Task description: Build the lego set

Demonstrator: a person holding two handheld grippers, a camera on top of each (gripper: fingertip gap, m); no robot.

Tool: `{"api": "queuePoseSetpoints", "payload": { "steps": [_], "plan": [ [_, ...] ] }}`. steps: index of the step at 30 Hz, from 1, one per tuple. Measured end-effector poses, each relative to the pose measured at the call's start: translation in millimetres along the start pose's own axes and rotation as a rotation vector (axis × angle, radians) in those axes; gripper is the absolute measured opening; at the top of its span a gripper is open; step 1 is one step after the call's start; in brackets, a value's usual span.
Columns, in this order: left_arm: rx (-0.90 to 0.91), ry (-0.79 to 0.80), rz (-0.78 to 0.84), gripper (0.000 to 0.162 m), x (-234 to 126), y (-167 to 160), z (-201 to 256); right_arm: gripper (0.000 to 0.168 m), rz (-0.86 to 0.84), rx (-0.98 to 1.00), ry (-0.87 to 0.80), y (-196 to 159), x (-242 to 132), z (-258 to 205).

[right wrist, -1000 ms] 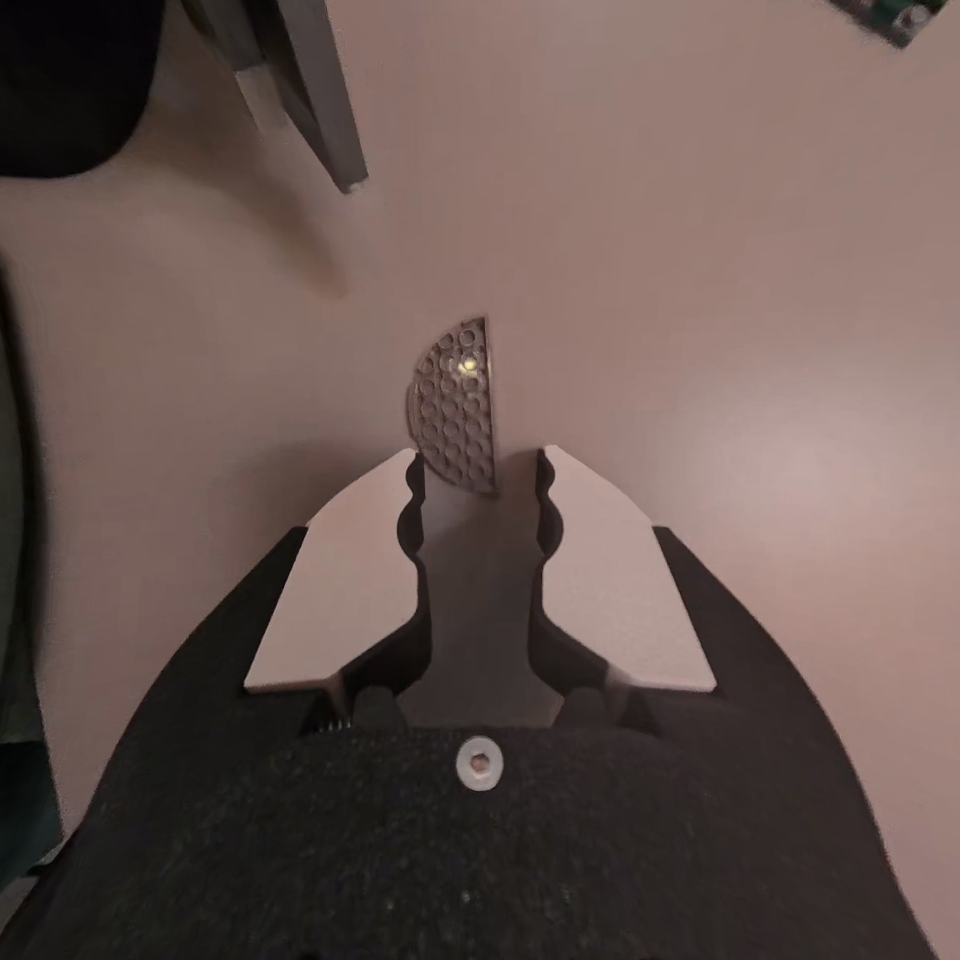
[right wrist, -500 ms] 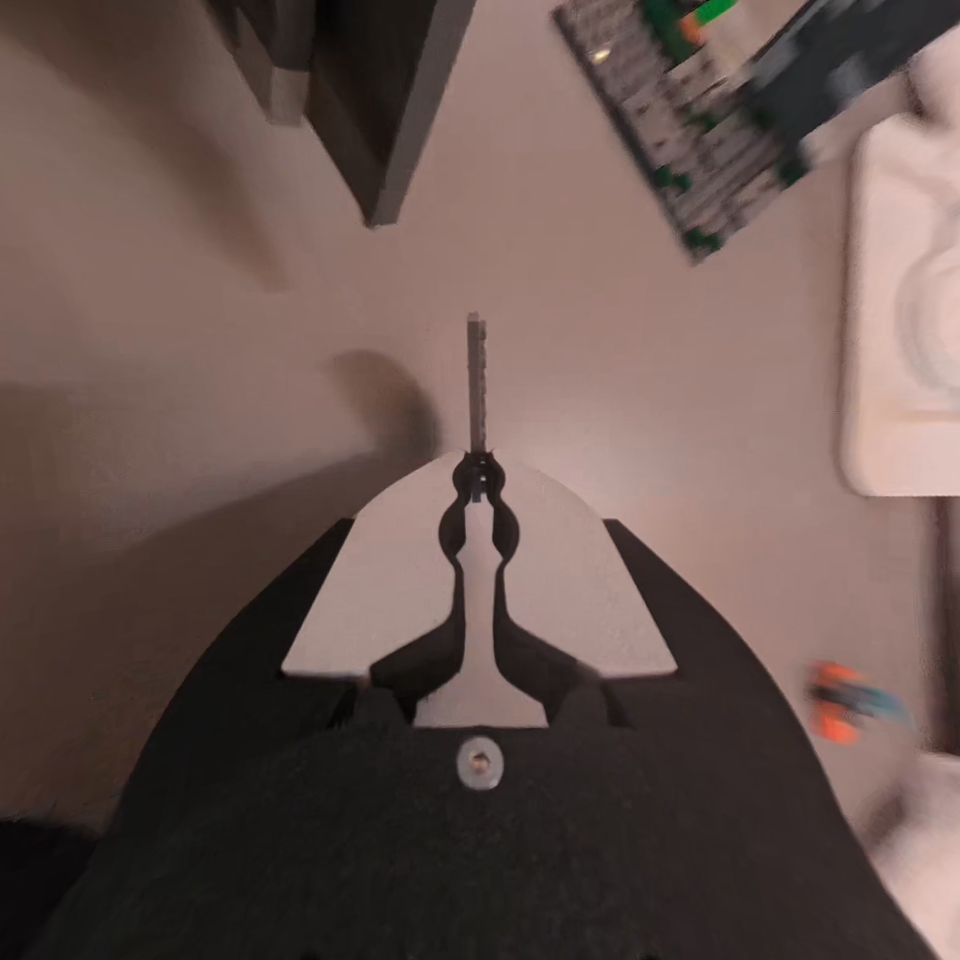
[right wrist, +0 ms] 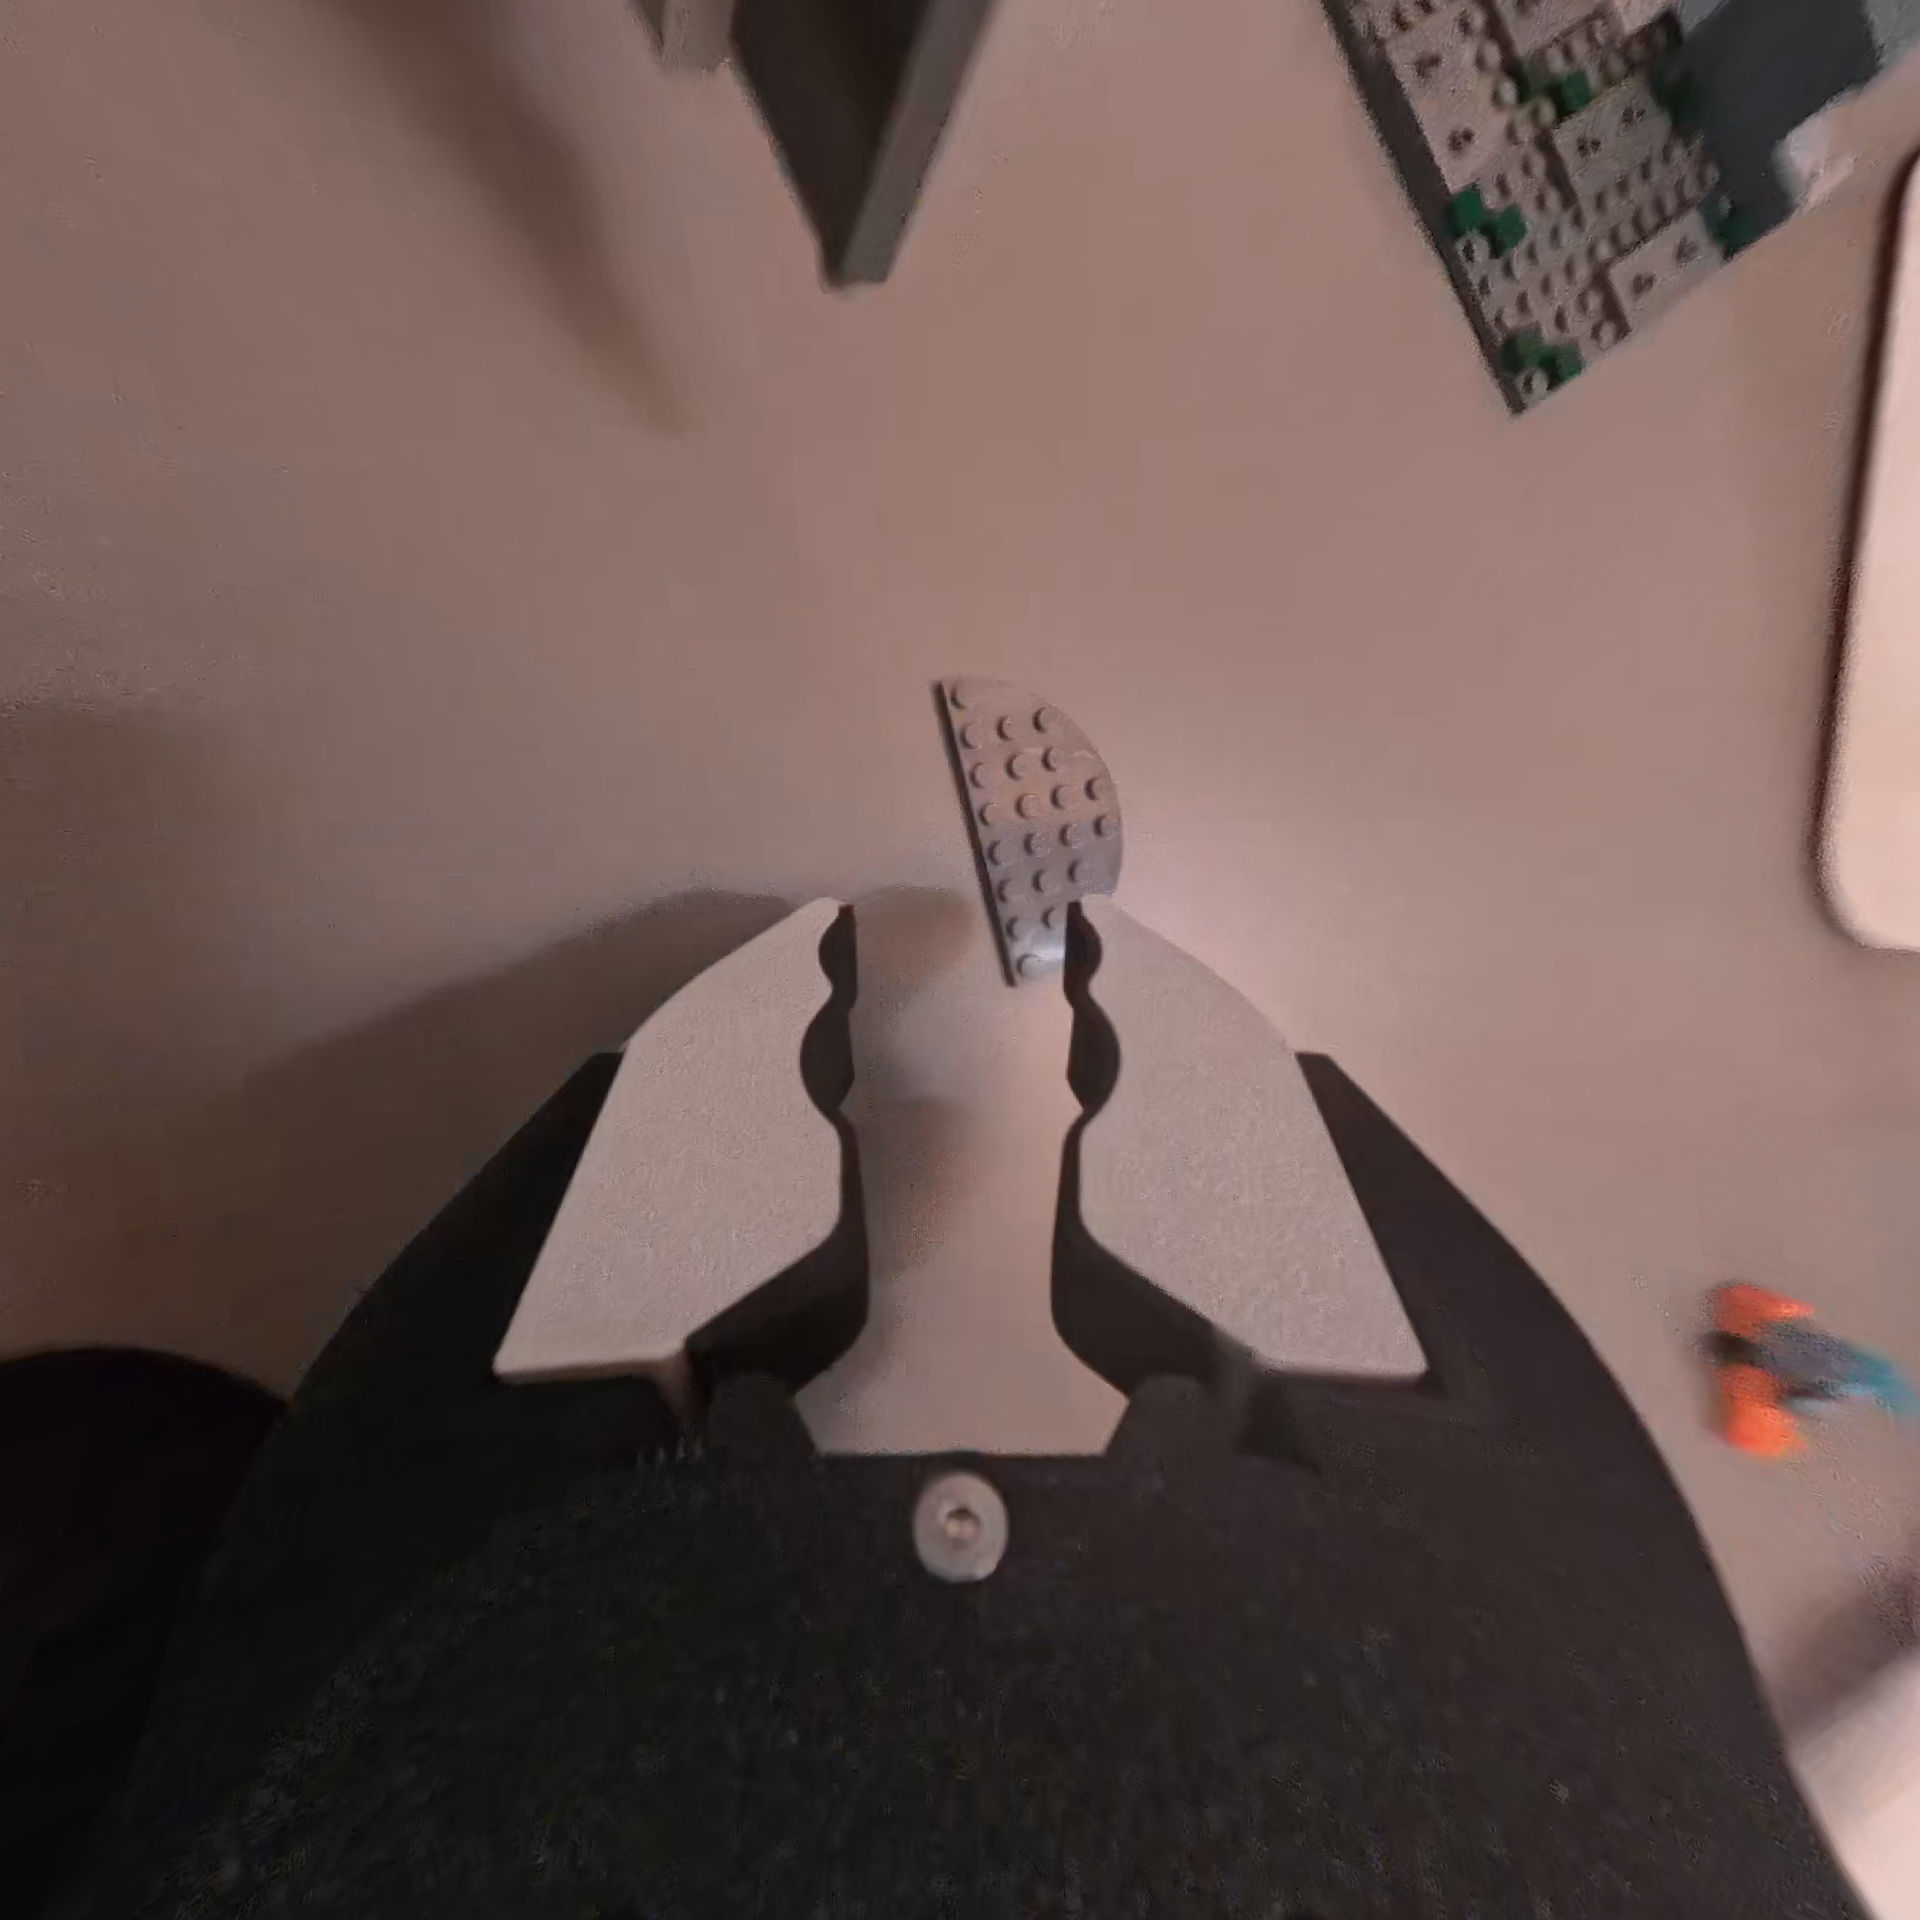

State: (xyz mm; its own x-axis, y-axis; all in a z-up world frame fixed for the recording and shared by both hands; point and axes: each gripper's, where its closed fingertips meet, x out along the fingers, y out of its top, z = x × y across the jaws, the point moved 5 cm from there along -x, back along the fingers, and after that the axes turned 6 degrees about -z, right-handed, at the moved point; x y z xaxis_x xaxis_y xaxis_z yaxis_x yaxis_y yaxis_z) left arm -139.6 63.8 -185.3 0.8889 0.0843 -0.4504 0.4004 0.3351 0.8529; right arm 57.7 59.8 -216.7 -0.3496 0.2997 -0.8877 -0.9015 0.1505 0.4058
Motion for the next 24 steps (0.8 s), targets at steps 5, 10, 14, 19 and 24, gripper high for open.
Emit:
{"api": "queuePoseSetpoints", "payload": {
  "steps": [5, 10, 14, 19, 24],
  "plan": [
    [0.002, -0.01, -0.011, 0.003, 4, 0, 2, 0.038, 0.111, 0.214, 0.147, -10, 4, 26],
    [-0.008, -0.006, -0.014, 0.003, 6, -1, 2, 0.042, 0.095, 0.129, 0.181, -10, 24, 36],
    [-0.022, 0.005, -0.014, 0.003, 6, -2, -1, 0.036, 0.086, 0.075, 0.213, 0, 32, 33],
    [-0.027, 0.005, -0.02, 0.003, 9, -2, -2, 0.03, 0.06, 0.072, 0.214, 7, 34, 30],
    [-0.024, 0.002, -0.029, 0.003, 13, -2, -2, 0.03, 0.067, 0.027, 0.205, 22, 36, 24]
  ]
}}
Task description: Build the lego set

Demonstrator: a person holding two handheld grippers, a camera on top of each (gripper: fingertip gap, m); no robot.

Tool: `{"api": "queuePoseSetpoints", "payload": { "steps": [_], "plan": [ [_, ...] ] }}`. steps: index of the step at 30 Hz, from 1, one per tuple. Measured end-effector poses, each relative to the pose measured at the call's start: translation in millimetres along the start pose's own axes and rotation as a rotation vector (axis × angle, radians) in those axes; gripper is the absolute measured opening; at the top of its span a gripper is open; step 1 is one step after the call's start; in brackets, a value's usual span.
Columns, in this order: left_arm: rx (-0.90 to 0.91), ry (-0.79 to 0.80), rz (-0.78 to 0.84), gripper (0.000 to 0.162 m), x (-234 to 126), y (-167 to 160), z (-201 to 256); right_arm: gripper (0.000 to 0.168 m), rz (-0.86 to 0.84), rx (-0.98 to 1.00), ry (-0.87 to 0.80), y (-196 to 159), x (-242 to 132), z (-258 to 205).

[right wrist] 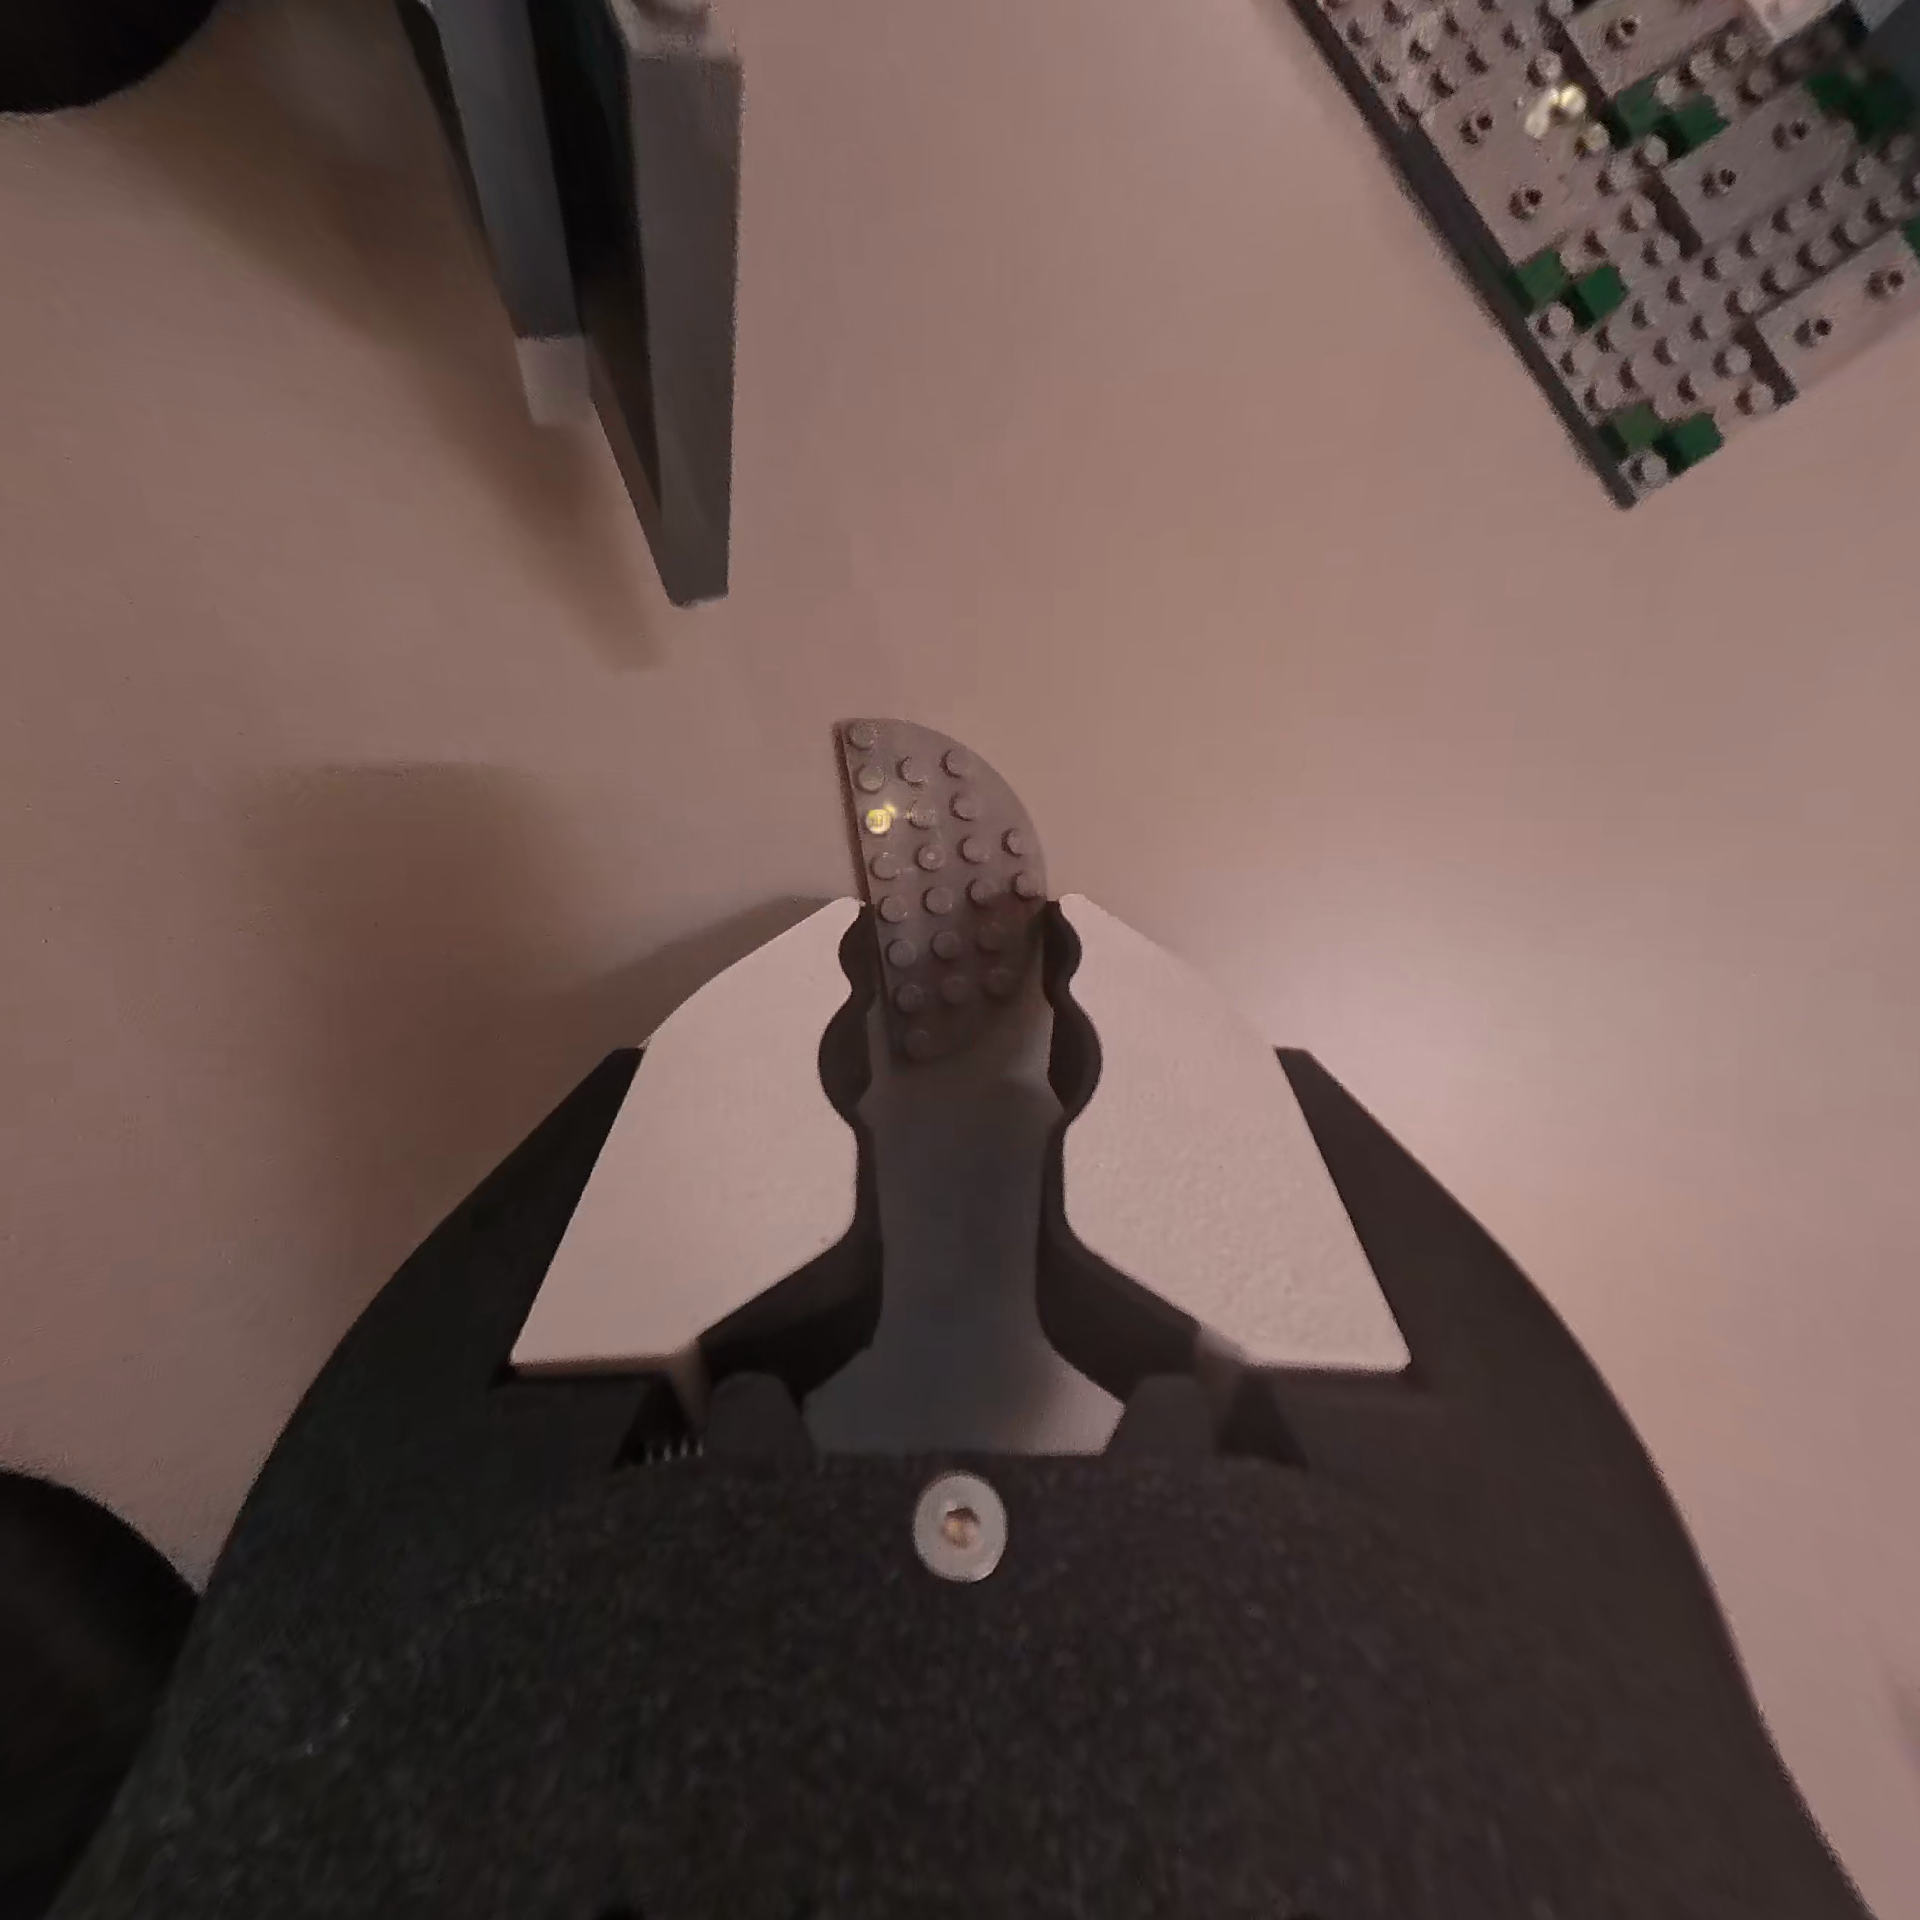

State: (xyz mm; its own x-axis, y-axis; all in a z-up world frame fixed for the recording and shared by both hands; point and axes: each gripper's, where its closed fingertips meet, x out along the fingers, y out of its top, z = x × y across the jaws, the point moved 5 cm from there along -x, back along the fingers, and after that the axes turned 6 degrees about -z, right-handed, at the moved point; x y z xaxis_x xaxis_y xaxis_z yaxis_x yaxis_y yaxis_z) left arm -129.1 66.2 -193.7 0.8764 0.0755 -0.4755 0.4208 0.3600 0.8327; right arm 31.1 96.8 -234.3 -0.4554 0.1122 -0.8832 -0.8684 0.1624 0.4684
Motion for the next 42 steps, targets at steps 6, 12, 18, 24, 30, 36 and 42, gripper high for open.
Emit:
{"api": "queuePoseSetpoints", "payload": {
  "steps": [6, 12, 18, 24, 30, 36, 42],
  "plan": [
    [-0.001, 0.017, 0.011, 0.003, -2, 1, -1, 0.03, -0.008, -0.052, -0.001, 12, 8, 1],
    [-0.013, 0.023, 0.031, 0.003, -6, 2, -4, 0.031, -0.001, -0.046, 0.002, 13, 10, 4],
    [-0.023, 0.02, 0.034, 0.003, -6, 2, -6, 0.039, 0.122, 0.012, 0.015, 18, -10, 8],
    [-0.027, 0.009, 0.027, 0.003, -4, 6, -6, 0.036, 0.253, 0.084, 0.019, 14, -39, 6],
    [0.022, -0.053, -0.012, 0.003, 5, 18, -8, 0.033, 0.365, 0.066, 0.081, 29, -51, -11],
    [0.166, -0.052, -0.094, 0.003, 23, 36, -12, 0.033, 0.403, 0.044, 0.068, 45, -51, 3],
    [0.211, 0.032, -0.139, 0.003, 36, 49, -15, 0.01, 0.39, 0.014, 0.053, 47, -55, 14]
  ]
}}
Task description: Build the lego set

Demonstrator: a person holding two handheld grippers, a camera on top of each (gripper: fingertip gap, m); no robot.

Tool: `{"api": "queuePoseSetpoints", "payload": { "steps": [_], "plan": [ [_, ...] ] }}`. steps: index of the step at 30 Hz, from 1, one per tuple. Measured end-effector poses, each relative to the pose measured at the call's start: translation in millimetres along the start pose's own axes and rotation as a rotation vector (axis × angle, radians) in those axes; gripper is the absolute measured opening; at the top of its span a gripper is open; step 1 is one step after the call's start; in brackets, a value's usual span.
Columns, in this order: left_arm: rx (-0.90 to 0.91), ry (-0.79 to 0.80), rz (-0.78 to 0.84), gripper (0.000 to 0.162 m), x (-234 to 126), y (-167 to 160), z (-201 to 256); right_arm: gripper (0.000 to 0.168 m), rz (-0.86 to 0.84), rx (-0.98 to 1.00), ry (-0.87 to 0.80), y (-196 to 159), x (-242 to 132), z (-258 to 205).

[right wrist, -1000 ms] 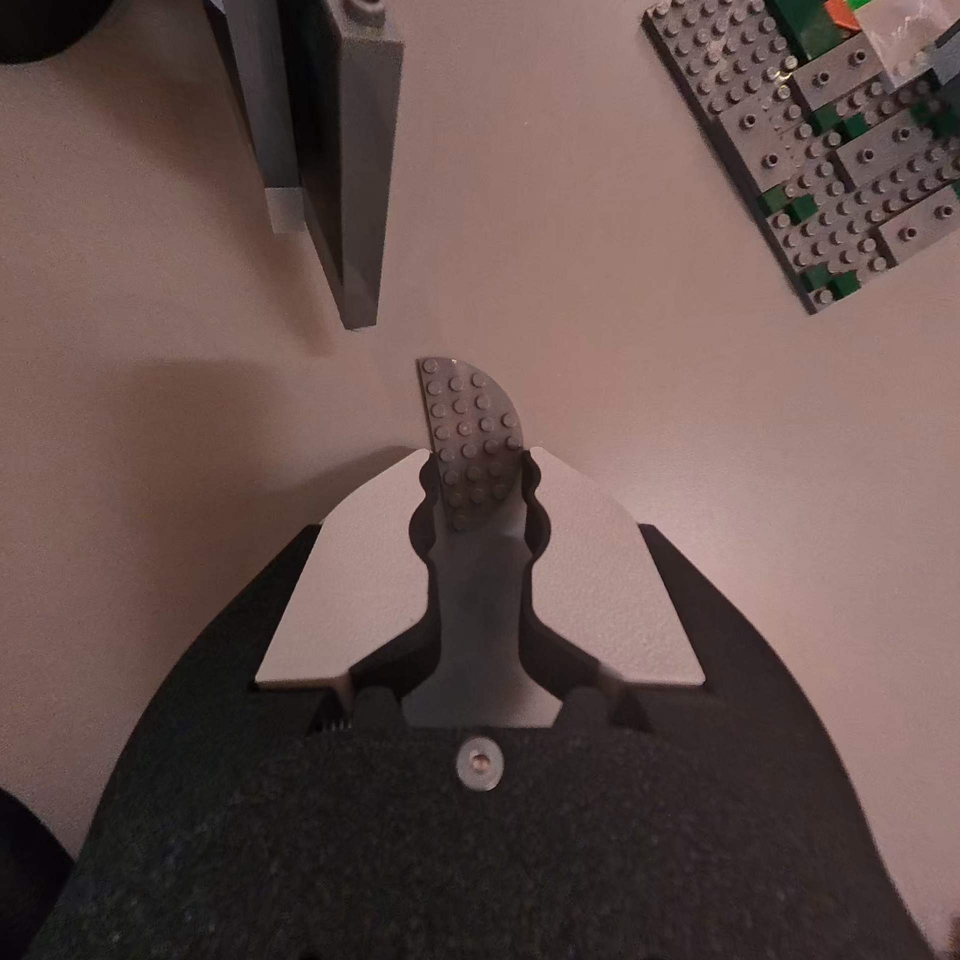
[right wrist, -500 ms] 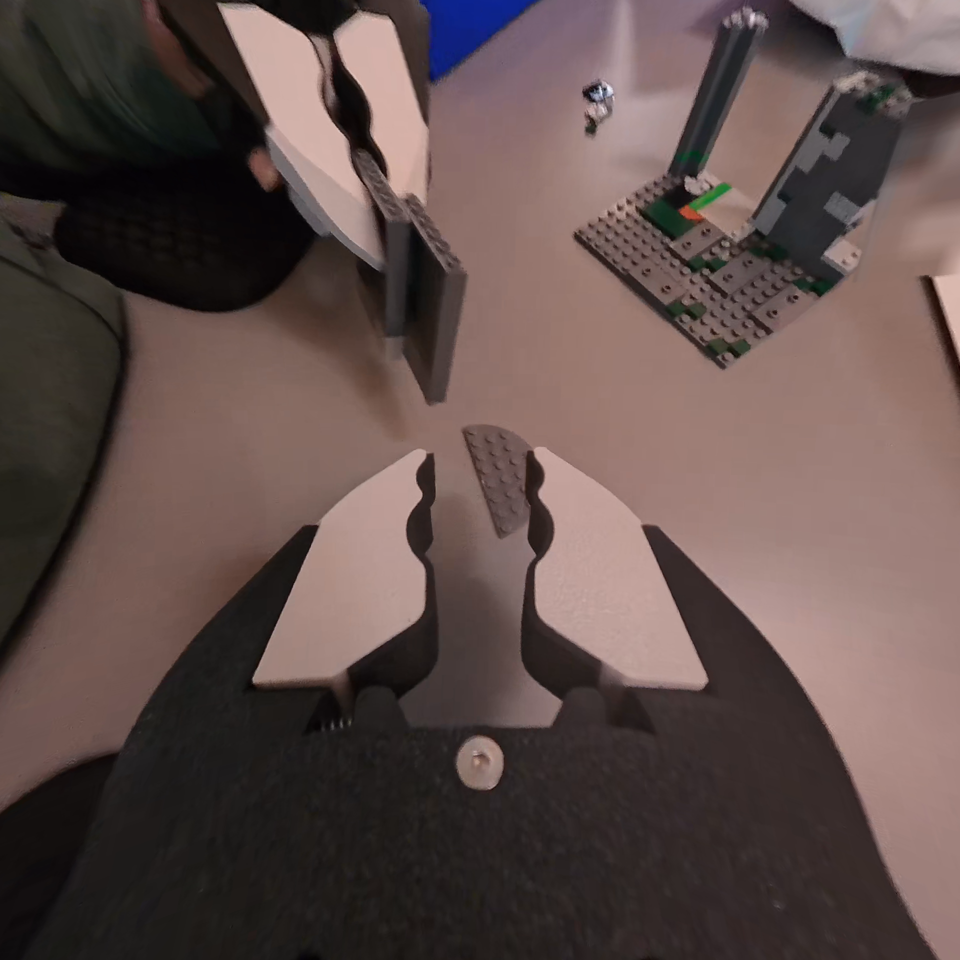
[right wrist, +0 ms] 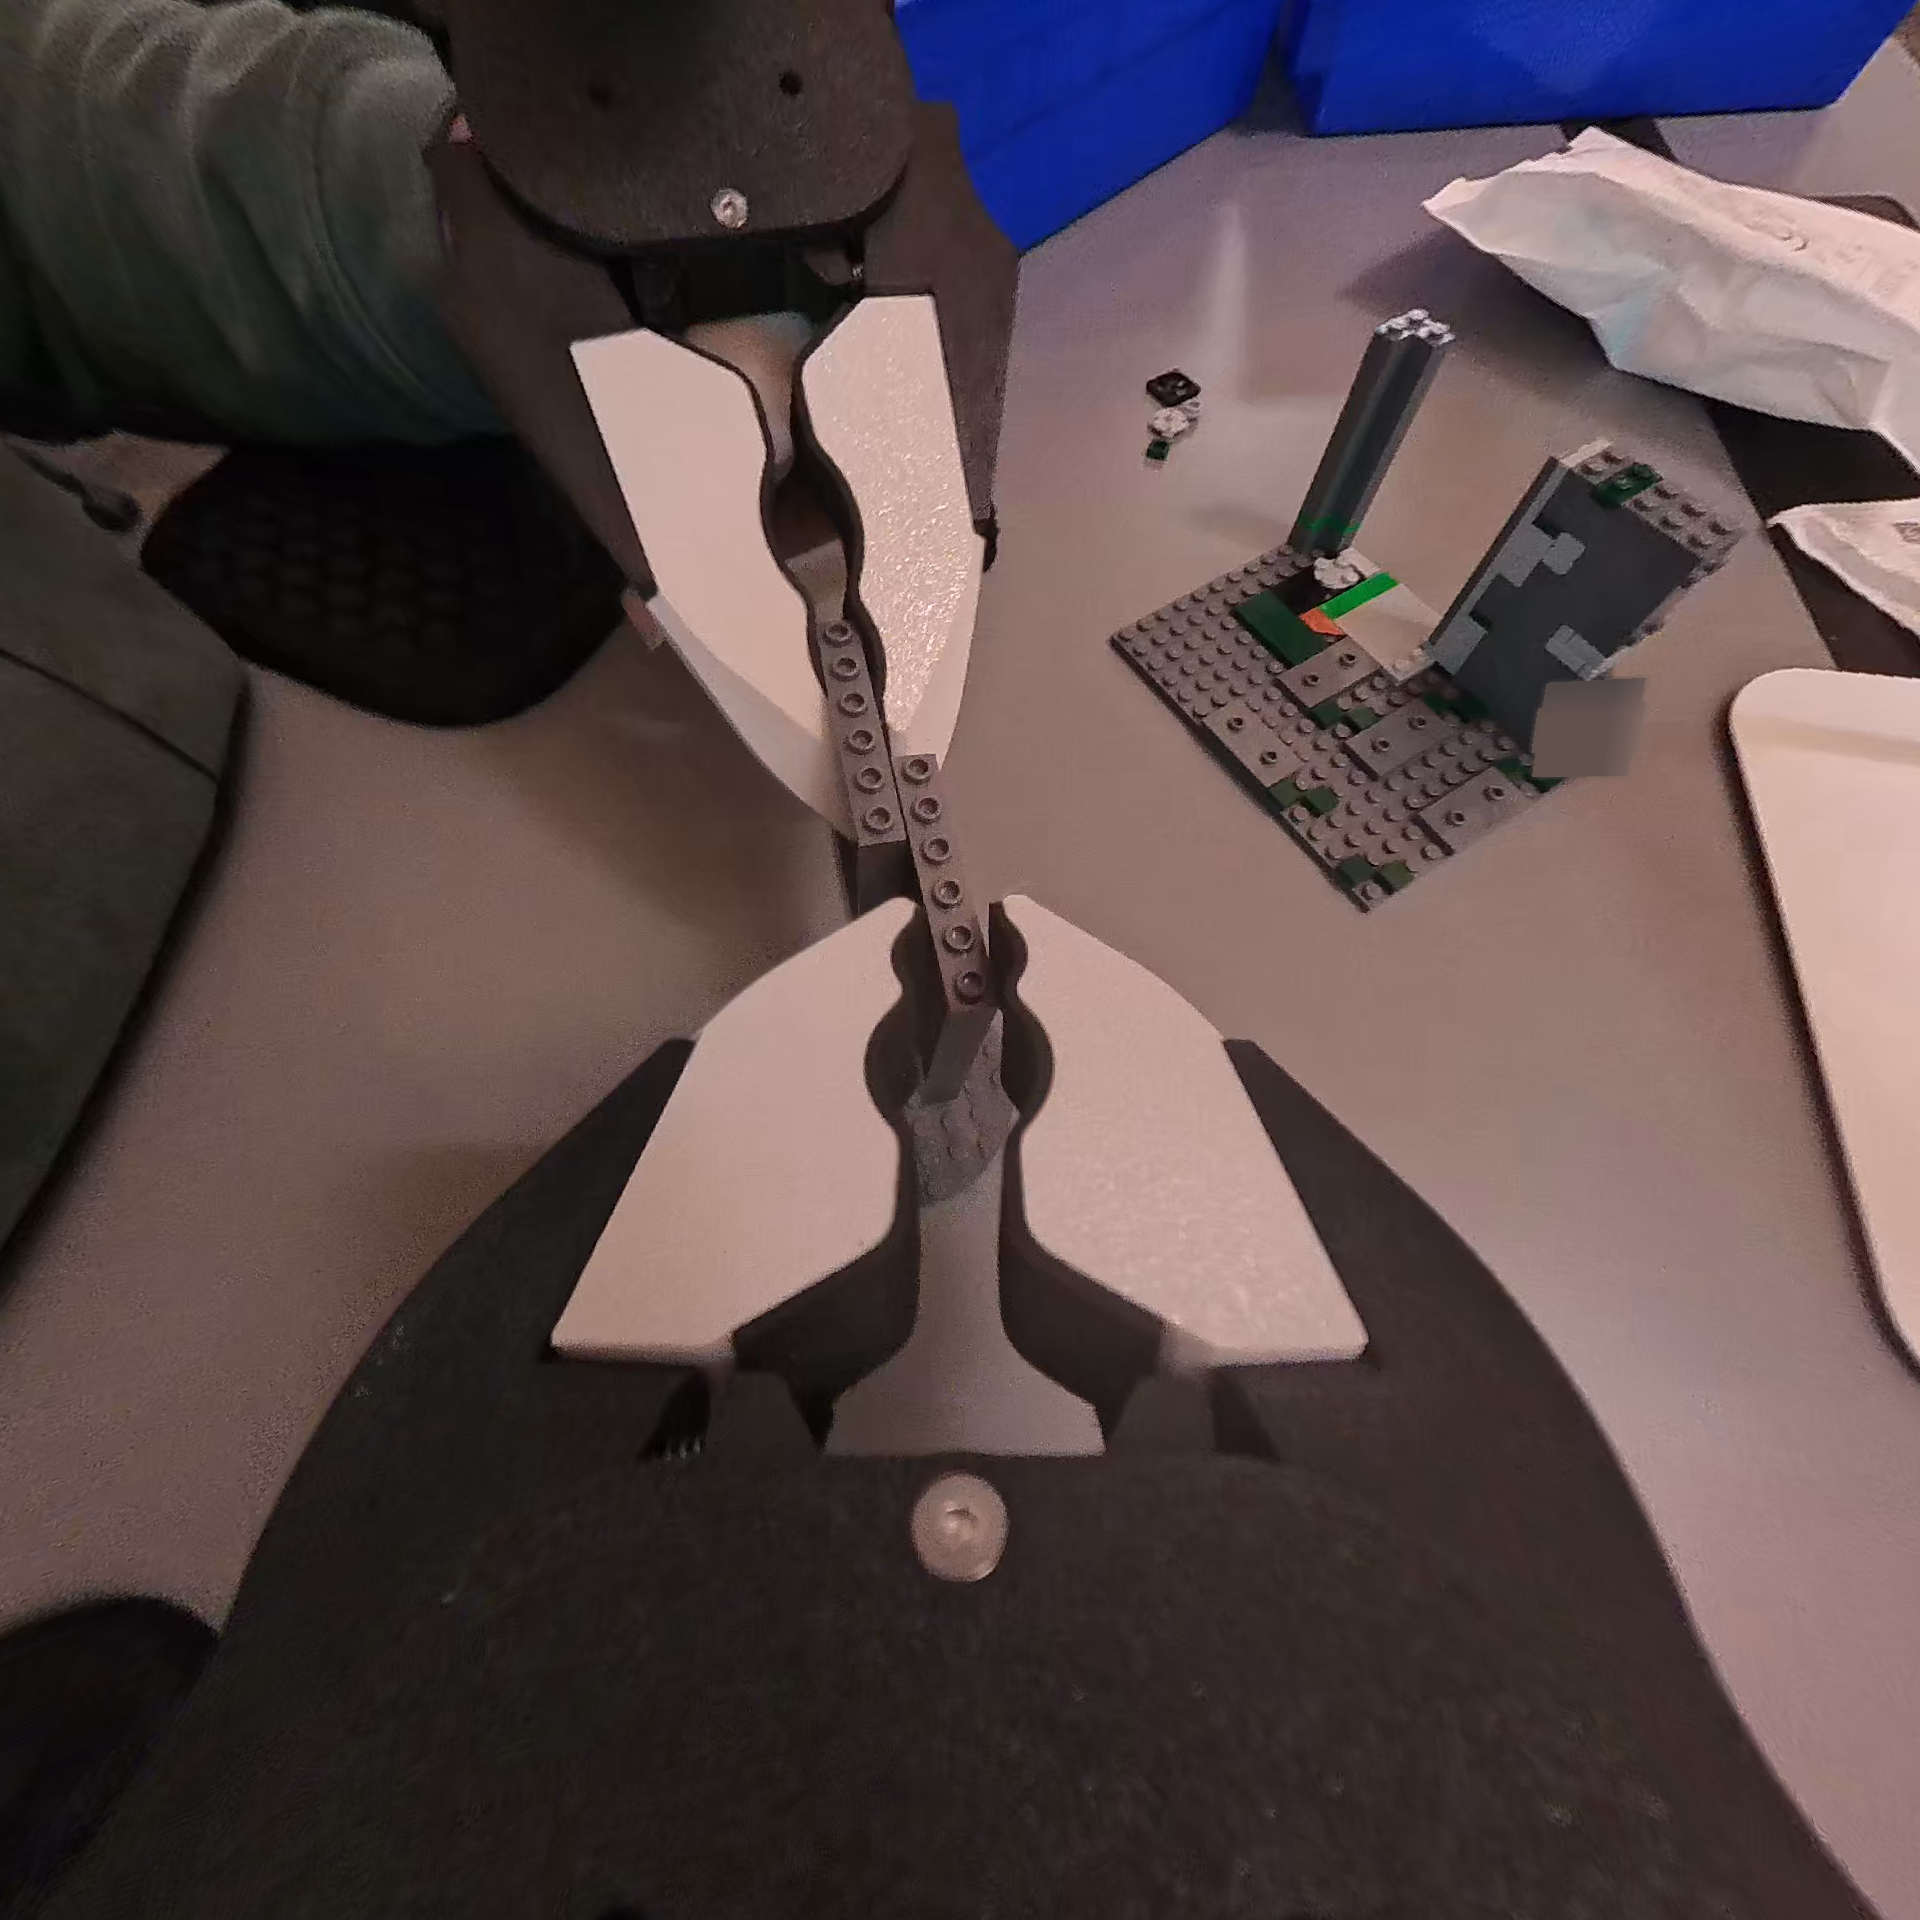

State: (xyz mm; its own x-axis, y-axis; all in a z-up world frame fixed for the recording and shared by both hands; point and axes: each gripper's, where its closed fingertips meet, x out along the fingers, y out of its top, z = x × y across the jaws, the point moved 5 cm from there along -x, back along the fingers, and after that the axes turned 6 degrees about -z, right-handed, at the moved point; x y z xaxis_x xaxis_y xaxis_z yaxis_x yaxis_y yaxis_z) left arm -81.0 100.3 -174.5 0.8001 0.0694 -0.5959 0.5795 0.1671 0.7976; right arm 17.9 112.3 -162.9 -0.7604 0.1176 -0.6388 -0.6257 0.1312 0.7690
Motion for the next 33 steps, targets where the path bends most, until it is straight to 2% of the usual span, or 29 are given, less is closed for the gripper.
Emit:
{"api": "queuePoseSetpoints", "payload": {
  "steps": [3, 4, 7, 11, 15, 18, 22, 24, 28, 31, 33],
  "plan": [
    [-0.039, 0.062, -0.015, 0.003, 5, -6, -5, 0.018, -0.053, 0.036, -0.035, -5, -4, 8],
    [-0.056, 0.108, -0.02, 0.003, 6, -9, -9, 0.026, -0.078, 0.084, -0.071, -7, -7, 12],
    [-0.099, 0.219, -0.02, 0.003, 8, -14, -16, 0.034, -0.127, 0.318, -0.159, -9, -15, 13],
    [-0.063, 0.386, -0.019, 0.003, 9, -10, -22, 0.043, 0.118, 0.66, -0.001, 7, 0, -10],
    [0.11, 0.611, -0.032, 0.003, 3, -1, -20, 0.053, 0.383, 0.99, 0.15, 13, 8, -4],
    [0.274, 0.785, -0.057, 0.003, -3, 5, -15, 0.052, 0.453, 1.109, 0.175, 15, 13, 0],
    [0.371, 0.868, -0.088, 0.003, -2, 7, -5, 0.044, 0.464, 1.162, 0.159, 23, 19, 2],
    [0.425, 0.924, -0.094, 0.003, -5, 9, -4, 0.033, 0.456, 1.17, 0.144, 24, 20, 3],
    [0.435, 0.897, -0.09, 0.008, -6, 6, 2, 0.026, 0.429, 1.152, 0.159, 25, 21, 2],
    [0.353, 0.731, -0.078, 0.027, 1, -1, 12, 0.01, 0.34, 1.099, 0.244, 21, 23, 0],
    [0.282, 0.577, -0.028, 0.03, 1, -5, 23, 0.009, 0.229, 1.037, 0.328, 14, 24, -4]
  ]
}}
